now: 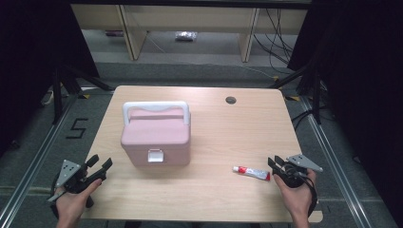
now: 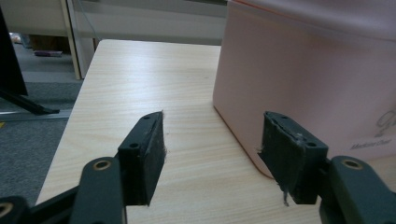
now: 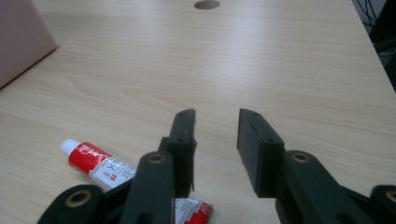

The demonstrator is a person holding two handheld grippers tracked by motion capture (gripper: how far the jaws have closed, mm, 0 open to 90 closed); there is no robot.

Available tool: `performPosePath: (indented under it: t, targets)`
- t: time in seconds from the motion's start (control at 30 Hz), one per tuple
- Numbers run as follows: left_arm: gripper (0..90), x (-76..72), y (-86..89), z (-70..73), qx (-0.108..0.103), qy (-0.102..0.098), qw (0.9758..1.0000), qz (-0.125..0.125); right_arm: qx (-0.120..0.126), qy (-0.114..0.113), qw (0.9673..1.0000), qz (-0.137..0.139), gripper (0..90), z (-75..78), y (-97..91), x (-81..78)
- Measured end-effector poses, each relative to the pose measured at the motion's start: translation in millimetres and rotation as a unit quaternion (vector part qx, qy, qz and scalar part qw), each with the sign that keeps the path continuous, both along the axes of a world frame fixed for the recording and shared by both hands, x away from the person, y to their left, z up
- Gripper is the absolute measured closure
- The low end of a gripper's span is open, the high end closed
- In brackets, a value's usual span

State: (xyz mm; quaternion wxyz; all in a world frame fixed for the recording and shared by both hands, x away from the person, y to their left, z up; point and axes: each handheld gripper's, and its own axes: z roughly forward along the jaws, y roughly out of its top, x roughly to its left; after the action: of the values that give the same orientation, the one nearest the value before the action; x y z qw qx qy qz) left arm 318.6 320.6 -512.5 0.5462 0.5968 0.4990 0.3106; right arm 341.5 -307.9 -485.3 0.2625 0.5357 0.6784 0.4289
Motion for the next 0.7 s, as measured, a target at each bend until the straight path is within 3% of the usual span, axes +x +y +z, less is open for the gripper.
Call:
performPosePath:
  t: [0.03,0.07,0.17,0.2,0.23,0.27,0.33,0.37,0.4,0.43,0.47,0.5,0.53,0.6,0.63,0.67,0.7]
  targets:
    - [42.4,-0.7,-0.4,1.4,0.001,0.004,1.0000,0.003,-0.016,-0.008,0.9998,0.007,68.0,0.4,-1.8,2.0]
    - [43.9,0.0,-0.6,2.2,0.002,0.003,1.0000,0.004,-0.007,0.000,1.0000,0.005,68.4,3.3,0.4,0.3]
    - [47.5,3.3,-0.8,3.6,0.002,-0.006,0.9999,0.011,-0.026,-0.013,0.9995,0.016,69.3,6.7,-0.1,5.3]
    - [49.0,4.7,-0.7,4.2,0.004,-0.007,0.9999,0.013,-0.008,0.001,0.9999,0.006,69.7,9.0,3.1,3.2]
    - [51.2,7.2,-0.7,3.8,0.003,-0.013,0.9999,0.005,0.000,-0.006,0.9999,0.009,70.1,9.5,4.1,5.3]
    - [54.5,7.9,-1.4,4.2,0.001,-0.015,0.9999,0.000,-0.017,-0.015,0.9996,0.018,70.6,10.8,1.6,7.3]
    - [61.1,6.3,-2.9,6.4,0.012,-0.009,0.9999,-0.005,-0.004,-0.008,0.9998,0.015,72.2,12.0,5.1,8.5]
    - [64.1,7.9,-3.9,6.4,0.009,-0.017,0.9997,-0.014,-0.014,-0.024,0.9992,0.029,72.5,10.8,4.4,12.5]
    - [67.4,7.7,-4.8,7.2,0.010,-0.016,0.9997,-0.016,-0.007,-0.007,0.9997,0.022,72.6,13.5,7.6,10.1]
    - [70.0,7.9,-6.7,8.5,0.013,-0.018,0.9994,-0.025,-0.016,-0.015,0.9993,0.031,72.8,13.2,7.1,12.3]
    - [72.1,8.0,-7.9,9.2,0.014,-0.018,0.9992,-0.032,-0.008,-0.012,0.9996,0.025,73.0,12.8,11.4,12.3]
    - [73.9,8.0,-7.9,9.2,0.014,-0.018,0.9992,-0.032,-0.024,-0.023,0.9988,0.035,73.1,14.0,9.2,13.3]
    - [77.0,7.6,-10.5,10.7,0.024,-0.012,0.9987,-0.043,-0.011,-0.007,0.9996,0.026,73.1,14.8,13.6,10.9]
    - [82.3,9.6,-11.2,10.2,0.026,-0.011,0.9980,-0.057,-0.034,-0.020,0.9984,0.042,73.2,13.7,13.4,13.3]
    - [85.1,9.2,-11.7,10.8,0.028,-0.001,0.9981,-0.056,-0.007,-0.010,0.9994,0.032,73.2,14.6,18.7,9.4]
    - [87.6,10.8,-12.3,10.6,0.026,-0.003,0.9979,-0.059,-0.026,-0.014,0.9983,0.050,73.5,15.6,17.3,10.1]
    - [89.4,11.7,-13.4,11.0,0.023,0.001,0.9979,-0.060,-0.035,-0.027,0.9978,0.050,74.0,14.7,18.3,10.7]
